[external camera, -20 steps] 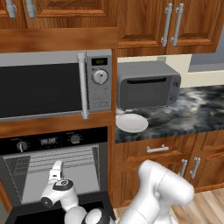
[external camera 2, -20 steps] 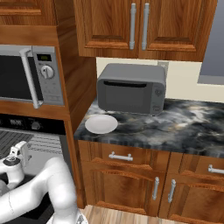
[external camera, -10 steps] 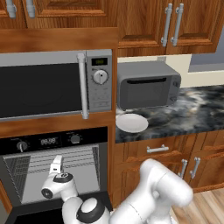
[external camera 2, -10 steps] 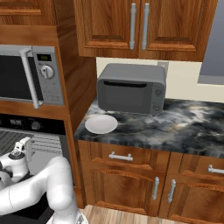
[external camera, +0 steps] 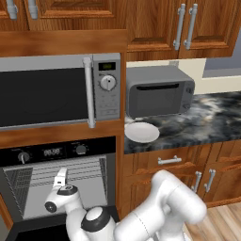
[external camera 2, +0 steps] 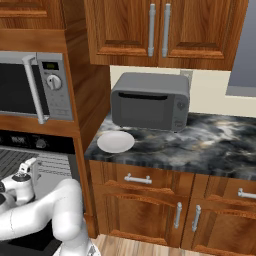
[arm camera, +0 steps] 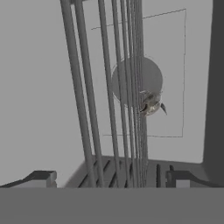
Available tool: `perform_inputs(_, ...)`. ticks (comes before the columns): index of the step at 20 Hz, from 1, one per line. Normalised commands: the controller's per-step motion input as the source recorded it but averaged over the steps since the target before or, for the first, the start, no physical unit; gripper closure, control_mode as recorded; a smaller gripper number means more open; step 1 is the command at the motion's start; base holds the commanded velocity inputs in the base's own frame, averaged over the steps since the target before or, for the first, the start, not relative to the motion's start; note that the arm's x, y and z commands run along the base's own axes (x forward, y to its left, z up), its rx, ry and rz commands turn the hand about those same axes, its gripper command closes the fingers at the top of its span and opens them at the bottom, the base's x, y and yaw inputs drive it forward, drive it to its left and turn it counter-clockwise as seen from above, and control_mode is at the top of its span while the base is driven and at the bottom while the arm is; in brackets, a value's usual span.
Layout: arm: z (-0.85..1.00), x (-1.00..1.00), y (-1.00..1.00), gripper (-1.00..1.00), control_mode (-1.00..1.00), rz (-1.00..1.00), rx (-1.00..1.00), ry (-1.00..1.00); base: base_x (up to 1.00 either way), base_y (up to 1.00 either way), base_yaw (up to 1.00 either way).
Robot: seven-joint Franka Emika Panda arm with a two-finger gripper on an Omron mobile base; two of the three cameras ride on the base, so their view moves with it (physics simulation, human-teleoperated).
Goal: Take the fish from the oven and place it on the plate on the counter.
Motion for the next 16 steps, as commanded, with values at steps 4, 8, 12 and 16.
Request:
perform_inputs(4, -0.64, 0.15, 0.00, -1.00, -1.00, 0.00, 0.00, -0.07, 0.00, 0.00, 0.00)
perform_inputs(8, -0.73, 0.20, 0.00, -1.00, -1.00, 0.00, 0.00, -0.07, 0.00, 0.00, 0.00)
perform_inputs(12, -0.85, 0.21, 0.00, -1.00, -1.00, 0.00, 0.00, -0.13, 0.00, 0.00, 0.00)
perform_inputs(16, -0.81, 0.26, 0.00, -1.00, -1.00, 0.00, 0.00, -0.16, 0.00, 0.00, 0.00)
